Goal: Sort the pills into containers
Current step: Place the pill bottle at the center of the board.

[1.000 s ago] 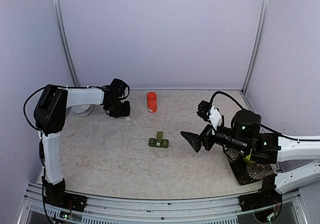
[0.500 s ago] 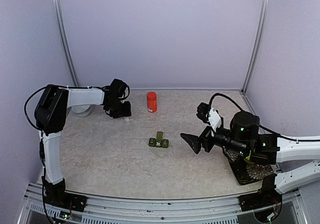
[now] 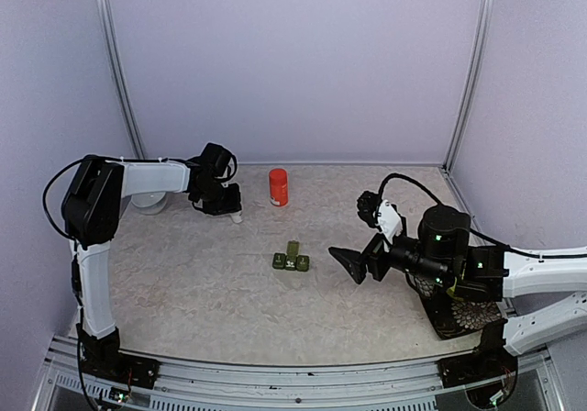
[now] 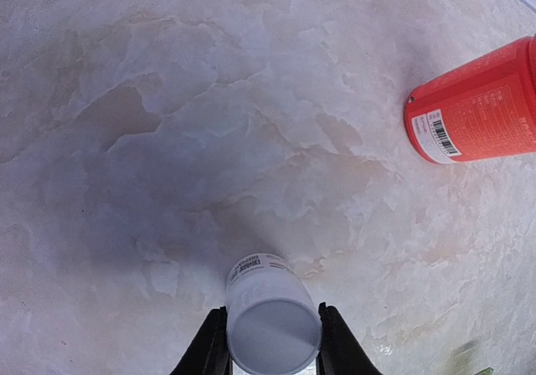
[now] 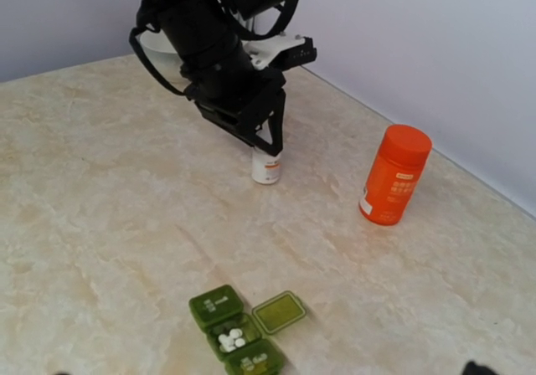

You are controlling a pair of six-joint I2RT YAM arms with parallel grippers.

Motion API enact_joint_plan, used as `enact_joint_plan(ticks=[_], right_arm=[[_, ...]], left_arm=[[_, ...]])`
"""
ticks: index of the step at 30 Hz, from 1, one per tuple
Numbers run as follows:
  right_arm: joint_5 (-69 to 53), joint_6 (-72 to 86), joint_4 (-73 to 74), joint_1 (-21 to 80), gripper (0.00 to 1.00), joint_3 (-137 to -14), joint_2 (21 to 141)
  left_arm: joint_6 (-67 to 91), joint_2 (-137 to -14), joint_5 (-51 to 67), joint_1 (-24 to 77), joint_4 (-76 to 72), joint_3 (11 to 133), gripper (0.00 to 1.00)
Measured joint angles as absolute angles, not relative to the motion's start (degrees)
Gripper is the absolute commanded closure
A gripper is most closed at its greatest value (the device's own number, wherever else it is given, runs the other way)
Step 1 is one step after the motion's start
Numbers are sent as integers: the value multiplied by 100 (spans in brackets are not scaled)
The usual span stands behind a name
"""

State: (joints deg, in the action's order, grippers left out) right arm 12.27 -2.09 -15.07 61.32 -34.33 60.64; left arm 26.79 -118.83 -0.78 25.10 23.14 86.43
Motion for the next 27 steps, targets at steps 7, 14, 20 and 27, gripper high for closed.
enact_joint_plan(ticks=[7, 14, 20, 27], right_arm=[[1221, -202, -1549, 6130, 0, -3433, 6117], [1225, -196, -1568, 6130, 0, -3433, 6165], [1238, -183, -1566, 6095, 0, -3433, 6123], [1275, -167, -1566, 6088, 0, -3420, 5992]], left_arm=[[2663, -11911, 69, 2672, 2305, 8792, 76], [2604, -12503, -1, 3315, 2484, 10180, 75], [2510, -13152, -126, 3743, 2714, 11137, 75], [2403, -13491, -287, 3804, 2683, 11220, 72]])
